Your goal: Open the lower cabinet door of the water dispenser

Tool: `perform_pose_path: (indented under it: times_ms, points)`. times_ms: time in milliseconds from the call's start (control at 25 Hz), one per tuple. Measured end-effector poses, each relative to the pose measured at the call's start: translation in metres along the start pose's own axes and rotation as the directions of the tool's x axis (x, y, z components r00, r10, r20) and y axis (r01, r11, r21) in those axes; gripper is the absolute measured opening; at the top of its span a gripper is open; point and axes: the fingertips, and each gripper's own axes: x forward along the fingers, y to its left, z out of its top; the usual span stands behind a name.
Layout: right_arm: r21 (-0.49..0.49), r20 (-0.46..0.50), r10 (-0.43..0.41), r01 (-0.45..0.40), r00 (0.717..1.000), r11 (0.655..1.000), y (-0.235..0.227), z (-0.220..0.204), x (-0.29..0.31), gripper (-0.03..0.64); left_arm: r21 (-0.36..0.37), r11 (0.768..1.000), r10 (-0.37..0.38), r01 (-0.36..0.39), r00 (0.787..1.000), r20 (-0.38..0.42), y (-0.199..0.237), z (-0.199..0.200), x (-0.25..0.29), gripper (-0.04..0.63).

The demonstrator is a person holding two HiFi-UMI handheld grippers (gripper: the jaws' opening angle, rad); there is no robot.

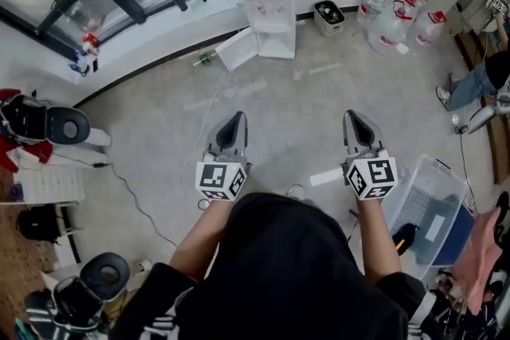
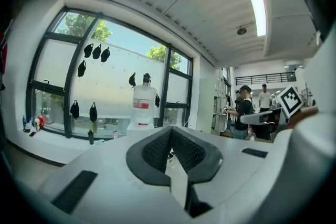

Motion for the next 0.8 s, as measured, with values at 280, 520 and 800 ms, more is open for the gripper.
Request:
perform_pose_path:
  times_ms: [280, 520, 800]
  points:
    - [-0.056, 0.044, -0.028, 0.031, 0.999, 0.998, -0.010, 0.015, -0.022, 0.002, 0.038, 0.998, -0.048, 0.048, 0.999, 0.017, -0.024, 0.002, 0.006, 0.005]
    - [-0.072, 0.055, -0.043, 0.047, 0.998, 0.996, -0.017, 0.011, -0.034, 0.002, -0.011, 0.999, 0.036, -0.036, 0.999, 0.024, -0.012, -0.009, -0.006, 0.005]
    - [-0.022, 0.034, -0.086, 0.087, 0.996, 0.996, -0.034, -0.008, -0.045, 0.000, -0.022, 0.998, 0.054, -0.053, 0.998, 0.044, -0.011, -0.010, -0.017, 0.005]
